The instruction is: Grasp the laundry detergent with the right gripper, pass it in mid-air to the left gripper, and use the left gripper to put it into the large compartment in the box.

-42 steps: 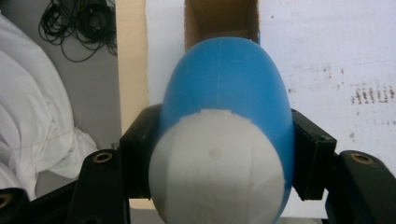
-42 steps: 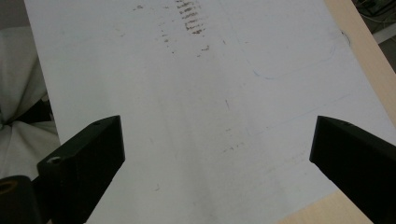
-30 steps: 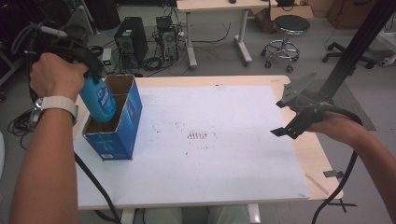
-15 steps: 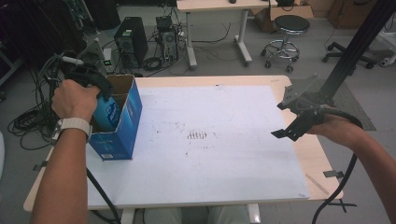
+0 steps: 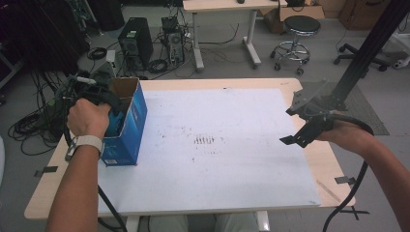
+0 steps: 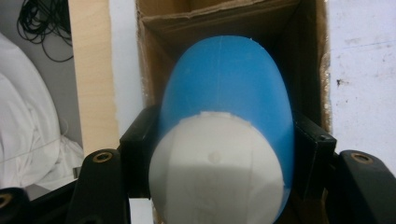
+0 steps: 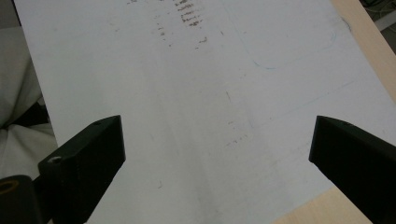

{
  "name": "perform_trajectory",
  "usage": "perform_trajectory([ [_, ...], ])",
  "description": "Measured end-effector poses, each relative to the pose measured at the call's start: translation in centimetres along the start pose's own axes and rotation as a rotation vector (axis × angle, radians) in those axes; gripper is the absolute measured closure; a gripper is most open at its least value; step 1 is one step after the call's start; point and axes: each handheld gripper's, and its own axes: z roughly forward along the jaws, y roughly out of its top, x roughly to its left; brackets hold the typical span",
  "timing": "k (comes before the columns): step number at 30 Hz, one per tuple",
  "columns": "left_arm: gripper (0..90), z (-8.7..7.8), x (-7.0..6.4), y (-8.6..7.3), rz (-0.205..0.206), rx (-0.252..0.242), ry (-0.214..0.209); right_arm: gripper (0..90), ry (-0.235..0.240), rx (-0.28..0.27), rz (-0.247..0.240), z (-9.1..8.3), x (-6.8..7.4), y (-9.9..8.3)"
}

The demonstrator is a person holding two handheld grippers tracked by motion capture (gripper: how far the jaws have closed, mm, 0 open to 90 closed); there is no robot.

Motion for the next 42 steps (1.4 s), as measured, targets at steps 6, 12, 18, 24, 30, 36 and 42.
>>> perform_trajectory([
  [6,38.8,1.2,-0.2,-0.3,0.002,-0.002,-0.001,3.3,-0.001,-0.004,0.010,0.0,0.0,-0.2],
  [12,38.8,2.1,-0.3,-0.6,0.007,0.008,-0.004,3.4,0.001,0.001,0.006,0.3,0.0,0.0],
  [18,38.7,2.9,-0.3,-0.8,0.008,0.015,-0.008,3.4,0.000,-0.003,0.013,0.5,0.0,0.1],
  [24,38.7,3.0,-0.3,-0.7,0.010,0.021,-0.012,3.5,0.001,0.002,0.011,0.6,0.0,0.1],
  [30,38.1,3.1,-0.2,-0.6,0.000,0.012,-0.023,3.6,-0.001,0.001,0.015,0.6,0.1,0.1],
  [36,38.0,3.2,0.0,-0.7,0.001,0.006,-0.033,3.7,0.003,0.003,0.018,0.7,0.1,-0.1],
  [42,31.2,3.2,0.2,-0.7,-0.007,0.015,-0.060,3.8,0.006,0.003,0.015,0.7,0.3,-0.1],
])
